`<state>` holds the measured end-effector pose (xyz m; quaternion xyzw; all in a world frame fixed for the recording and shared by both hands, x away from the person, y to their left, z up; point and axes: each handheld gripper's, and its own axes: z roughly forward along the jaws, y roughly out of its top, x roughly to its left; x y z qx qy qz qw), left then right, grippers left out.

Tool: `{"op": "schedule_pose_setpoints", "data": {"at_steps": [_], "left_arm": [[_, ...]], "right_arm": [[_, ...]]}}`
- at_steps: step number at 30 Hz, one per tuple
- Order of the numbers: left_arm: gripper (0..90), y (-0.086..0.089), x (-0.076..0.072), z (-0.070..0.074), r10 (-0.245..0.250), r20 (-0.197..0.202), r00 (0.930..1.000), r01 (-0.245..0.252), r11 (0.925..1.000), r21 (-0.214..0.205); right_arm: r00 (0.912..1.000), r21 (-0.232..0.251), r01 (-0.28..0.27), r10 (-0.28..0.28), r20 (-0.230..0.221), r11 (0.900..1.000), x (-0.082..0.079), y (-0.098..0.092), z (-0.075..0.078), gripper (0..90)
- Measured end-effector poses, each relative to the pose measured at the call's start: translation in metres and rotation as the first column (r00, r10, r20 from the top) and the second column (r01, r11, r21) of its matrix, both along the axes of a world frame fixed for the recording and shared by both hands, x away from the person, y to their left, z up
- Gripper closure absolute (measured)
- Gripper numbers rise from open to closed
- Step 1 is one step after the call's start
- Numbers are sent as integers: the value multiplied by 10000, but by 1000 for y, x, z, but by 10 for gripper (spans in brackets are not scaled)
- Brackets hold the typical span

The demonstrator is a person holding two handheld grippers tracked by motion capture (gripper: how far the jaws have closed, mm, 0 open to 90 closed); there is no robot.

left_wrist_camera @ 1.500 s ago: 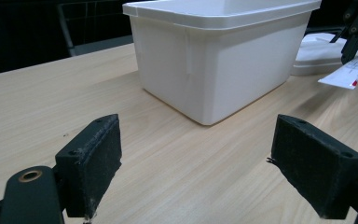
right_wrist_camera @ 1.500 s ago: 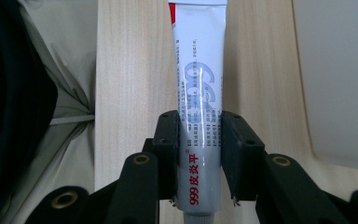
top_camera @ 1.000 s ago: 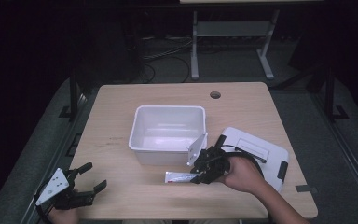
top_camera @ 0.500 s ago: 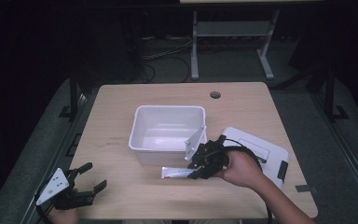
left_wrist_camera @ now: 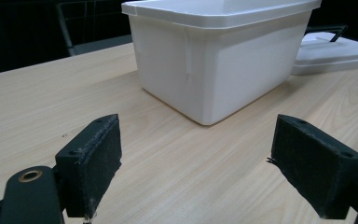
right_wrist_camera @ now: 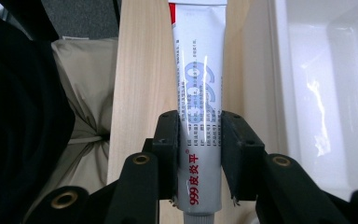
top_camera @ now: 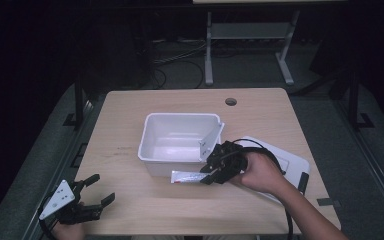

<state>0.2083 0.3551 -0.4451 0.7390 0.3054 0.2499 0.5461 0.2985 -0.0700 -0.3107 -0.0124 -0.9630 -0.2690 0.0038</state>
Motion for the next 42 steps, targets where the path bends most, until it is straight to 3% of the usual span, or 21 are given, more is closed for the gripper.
{"op": "schedule_pose_setpoints", "data": {"at_steps": [42], "left_arm": [[157, 3, -1, -2, 30, -91, 10000, -30, 10000, 1]], "right_arm": [[9998, 210, 68, -73, 210, 9998, 39, 10, 47, 683]]}}
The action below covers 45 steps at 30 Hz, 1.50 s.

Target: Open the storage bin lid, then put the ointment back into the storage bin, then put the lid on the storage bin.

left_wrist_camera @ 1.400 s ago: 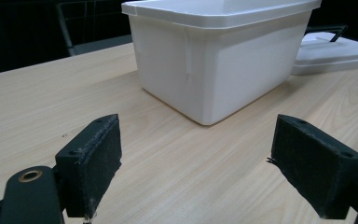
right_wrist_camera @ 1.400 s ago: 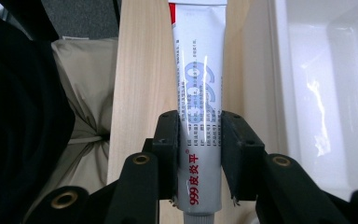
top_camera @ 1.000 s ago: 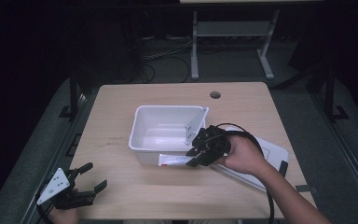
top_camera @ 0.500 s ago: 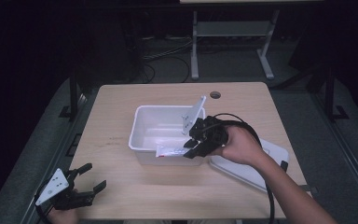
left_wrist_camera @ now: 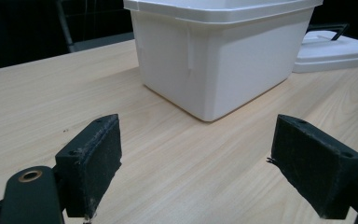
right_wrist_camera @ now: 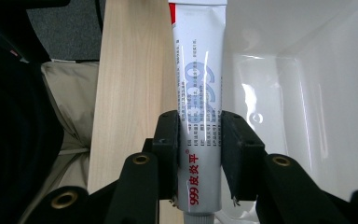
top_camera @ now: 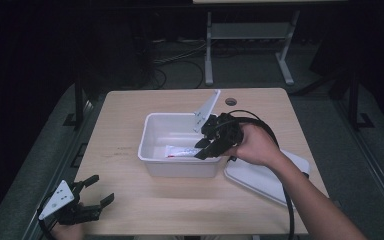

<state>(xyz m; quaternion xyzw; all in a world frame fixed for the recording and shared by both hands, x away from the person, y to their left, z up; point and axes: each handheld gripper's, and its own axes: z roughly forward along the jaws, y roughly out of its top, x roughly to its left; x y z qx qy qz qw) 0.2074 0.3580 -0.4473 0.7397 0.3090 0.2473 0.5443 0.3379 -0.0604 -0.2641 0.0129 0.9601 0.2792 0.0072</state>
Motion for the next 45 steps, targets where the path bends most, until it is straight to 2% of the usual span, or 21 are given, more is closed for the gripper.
{"op": "schedule_pose_setpoints", "data": {"at_steps": [19, 38, 45], "left_arm": [[157, 1, -1, 0, 29, -11, 10000, -30, 10000, -30], [157, 2, -2, 0, 74, 44, 10000, -74, 10000, -32], [157, 2, -2, 1, 91, 46, 9999, -91, 10000, -34]], "right_arm": [[9999, -137, 100, -99, 55, 9999, 15, 5, 8, 682], [9999, -440, 145, -148, -52, 9989, 27, 15, 8, 682], [9998, -639, 111, -121, -154, 9979, 34, 20, 1, 682]]}}
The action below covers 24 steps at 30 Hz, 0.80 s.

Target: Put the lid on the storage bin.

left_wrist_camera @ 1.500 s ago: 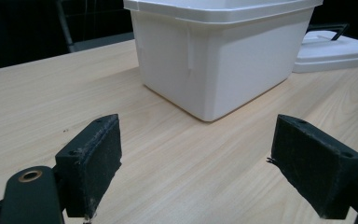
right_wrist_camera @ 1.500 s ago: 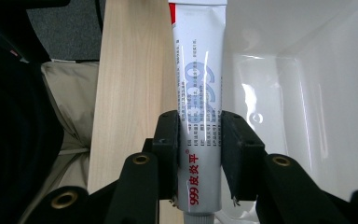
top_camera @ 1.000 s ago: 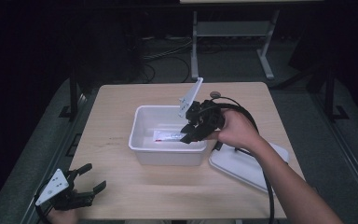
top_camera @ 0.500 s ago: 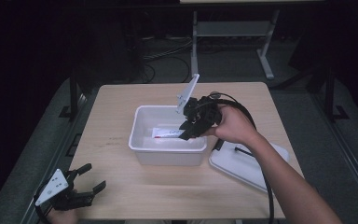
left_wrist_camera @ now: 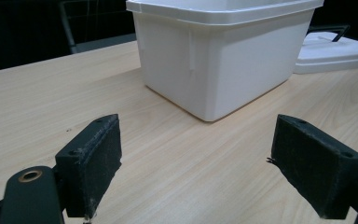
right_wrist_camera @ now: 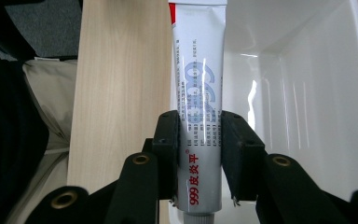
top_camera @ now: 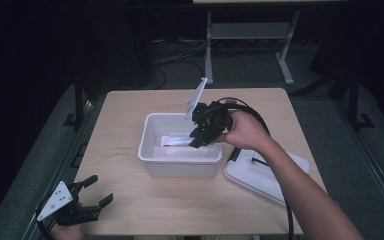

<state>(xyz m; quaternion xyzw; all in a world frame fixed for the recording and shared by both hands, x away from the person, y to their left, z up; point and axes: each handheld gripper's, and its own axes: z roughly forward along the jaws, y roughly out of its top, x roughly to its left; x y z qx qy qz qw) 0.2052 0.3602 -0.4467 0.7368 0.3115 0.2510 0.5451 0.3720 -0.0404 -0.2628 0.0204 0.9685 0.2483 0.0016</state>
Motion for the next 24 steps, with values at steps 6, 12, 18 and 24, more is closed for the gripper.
{"op": "schedule_pose_setpoints", "data": {"at_steps": [6, 12, 18, 24], "left_arm": [[157, 0, 0, 0, -11, -12, 10000, 11, 10000, -29], [157, 0, 0, 0, -33, 26, 10000, 33, 10000, -11], [157, 0, 0, 1, -40, 45, 10000, 40, 10000, -17], [157, 0, 0, 1, -31, 46, 10000, 31, 10000, -19]], "right_arm": [[10000, -49, 34, -34, -84, 10000, 5, 3, -6, 682], [9998, -83, 126, -127, -124, 9999, 11, 4, -14, 682], [9993, -196, 210, -215, -291, 9996, 15, 4, -29, 681], [9982, -291, 326, -340, -499, 9990, 19, 3, -43, 681]]}}
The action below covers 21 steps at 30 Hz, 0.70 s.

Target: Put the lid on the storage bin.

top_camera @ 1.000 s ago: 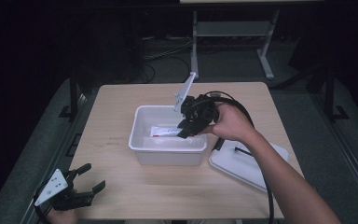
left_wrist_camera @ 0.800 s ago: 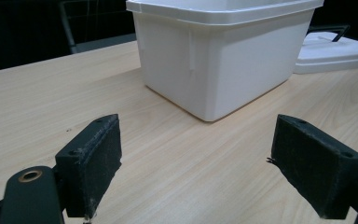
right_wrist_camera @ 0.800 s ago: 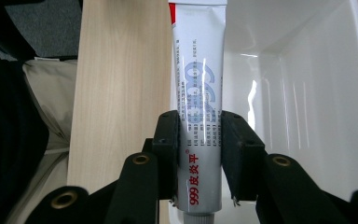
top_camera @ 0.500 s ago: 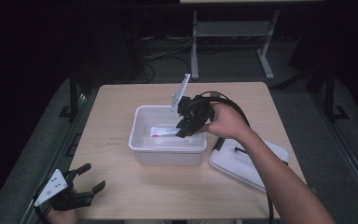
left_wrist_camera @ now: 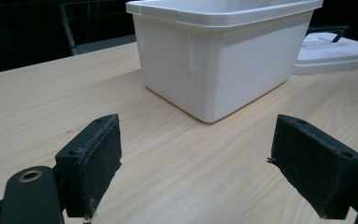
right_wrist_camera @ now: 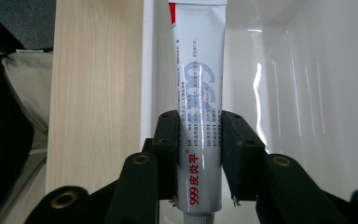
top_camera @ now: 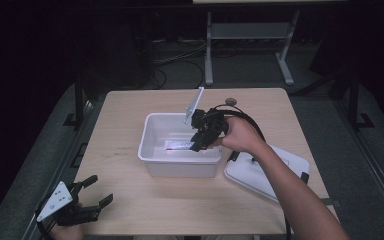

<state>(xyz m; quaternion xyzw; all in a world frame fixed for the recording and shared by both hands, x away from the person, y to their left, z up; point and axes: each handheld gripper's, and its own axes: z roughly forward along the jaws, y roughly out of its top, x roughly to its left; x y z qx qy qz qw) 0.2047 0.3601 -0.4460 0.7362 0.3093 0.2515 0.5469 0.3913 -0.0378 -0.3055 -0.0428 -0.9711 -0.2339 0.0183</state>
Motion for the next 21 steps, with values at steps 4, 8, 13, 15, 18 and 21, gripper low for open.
{"op": "schedule_pose_setpoints", "data": {"at_steps": [4, 8, 13, 15, 18, 21], "left_arm": [[157, 0, 0, 0, -6, 0, 10000, 6, 10000, 7], [157, 0, -1, 1, 4, 16, 10000, -4, 10000, 20], [157, 0, -1, 1, 6, -2, 10000, -6, 10000, 38], [157, -1, -1, 1, -4, 3, 10000, 4, 10000, 32], [157, -1, -1, 0, -13, 7, 10000, 13, 10000, 17], [157, -1, -1, 1, -15, 6, 10000, 15, 10000, 19]], "right_arm": [[9999, -85, 62, -63, -90, 9999, 1, -1, -6, 681], [9998, -140, 91, -94, -168, 9999, 1, -1, -12, 681], [9997, -203, 91, -96, -237, 9998, 1, -1, -20, 681], [9995, -249, 137, -144, -270, 9996, 1, -2, -22, 681], [9995, -237, 113, -120, -300, 9997, 2, -2, -26, 681], [9993, -238, 136, -144, -348, 9996, 3, -2, -30, 681]]}}
